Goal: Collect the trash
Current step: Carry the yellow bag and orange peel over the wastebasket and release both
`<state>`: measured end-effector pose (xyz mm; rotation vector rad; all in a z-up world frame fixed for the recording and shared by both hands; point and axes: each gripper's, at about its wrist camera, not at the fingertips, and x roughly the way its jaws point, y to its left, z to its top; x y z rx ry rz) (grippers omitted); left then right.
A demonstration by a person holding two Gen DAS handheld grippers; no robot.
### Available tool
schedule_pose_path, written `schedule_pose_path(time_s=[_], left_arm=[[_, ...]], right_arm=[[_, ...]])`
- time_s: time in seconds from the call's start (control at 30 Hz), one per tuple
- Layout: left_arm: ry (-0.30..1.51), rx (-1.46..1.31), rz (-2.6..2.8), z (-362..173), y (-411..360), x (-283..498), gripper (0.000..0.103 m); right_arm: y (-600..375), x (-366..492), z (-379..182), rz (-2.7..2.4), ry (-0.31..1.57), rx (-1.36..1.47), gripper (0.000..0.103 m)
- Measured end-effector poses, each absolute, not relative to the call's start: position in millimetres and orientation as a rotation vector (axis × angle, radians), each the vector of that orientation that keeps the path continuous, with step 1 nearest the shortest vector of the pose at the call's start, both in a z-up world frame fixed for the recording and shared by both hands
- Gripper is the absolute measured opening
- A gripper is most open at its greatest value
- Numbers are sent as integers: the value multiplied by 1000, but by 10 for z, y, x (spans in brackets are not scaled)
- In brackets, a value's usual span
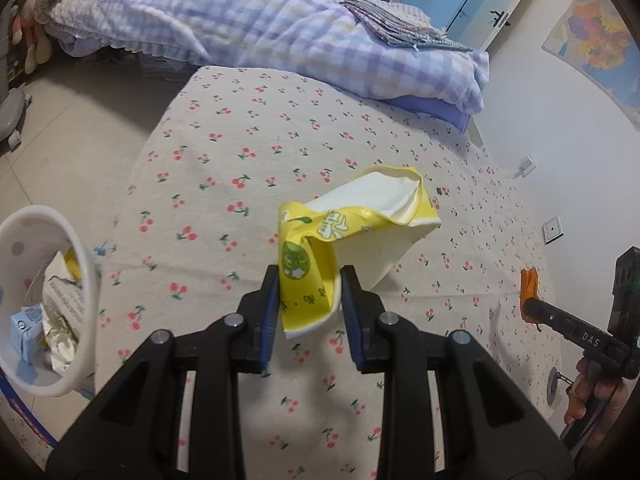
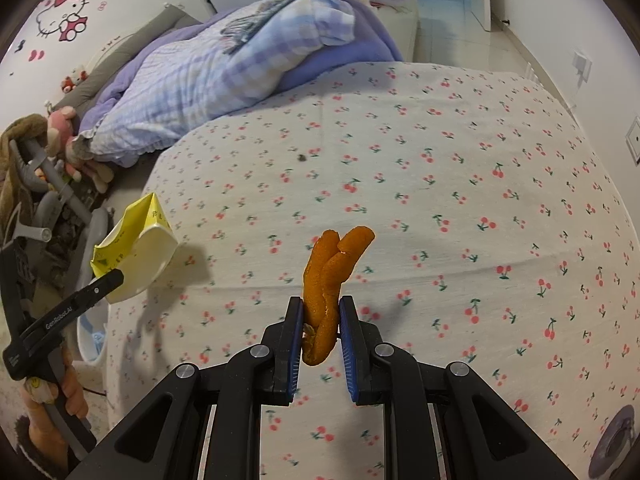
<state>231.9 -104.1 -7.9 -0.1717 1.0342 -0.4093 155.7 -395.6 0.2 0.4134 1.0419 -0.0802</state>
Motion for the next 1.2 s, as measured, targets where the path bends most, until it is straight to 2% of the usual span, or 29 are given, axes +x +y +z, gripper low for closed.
schedule_pose_path(time_s=[0.57,1.2], left_arm=[[945,-261,-294,228,-36,2082,31],[976,-280,-22,-28,1067,2002,32]], right_arm=[[-3314,1622,244,37,997,355,19],[-2428,1888,294,154,1013,278,19]])
